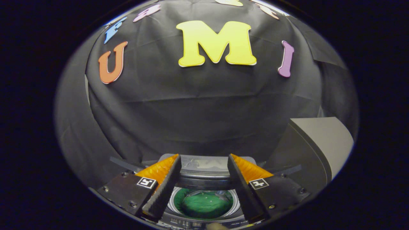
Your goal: Put the clothes into the washing machine and then close the washing machine lid.
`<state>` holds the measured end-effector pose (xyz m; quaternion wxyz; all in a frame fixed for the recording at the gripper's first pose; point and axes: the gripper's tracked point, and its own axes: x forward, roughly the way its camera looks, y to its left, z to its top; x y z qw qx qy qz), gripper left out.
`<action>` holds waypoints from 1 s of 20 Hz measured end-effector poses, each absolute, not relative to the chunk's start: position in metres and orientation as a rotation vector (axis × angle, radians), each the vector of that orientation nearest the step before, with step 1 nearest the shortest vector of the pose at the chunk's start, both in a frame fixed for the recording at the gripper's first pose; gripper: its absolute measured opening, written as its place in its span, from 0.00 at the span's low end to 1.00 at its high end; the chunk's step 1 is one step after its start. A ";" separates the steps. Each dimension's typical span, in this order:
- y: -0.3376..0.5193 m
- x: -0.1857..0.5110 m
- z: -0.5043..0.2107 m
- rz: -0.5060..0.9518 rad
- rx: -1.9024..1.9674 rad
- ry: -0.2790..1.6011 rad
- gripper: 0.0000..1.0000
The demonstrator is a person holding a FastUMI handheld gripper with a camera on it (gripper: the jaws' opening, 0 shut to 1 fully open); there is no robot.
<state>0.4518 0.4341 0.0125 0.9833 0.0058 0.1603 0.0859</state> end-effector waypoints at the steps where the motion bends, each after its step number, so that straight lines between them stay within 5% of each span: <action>1: 0.432 0.445 0.005 0.172 0.009 0.334 0.92; 10: 0.407 0.390 -0.057 0.143 0.061 0.440 0.93; 20: 0.366 0.356 -0.012 0.123 0.061 0.310 0.94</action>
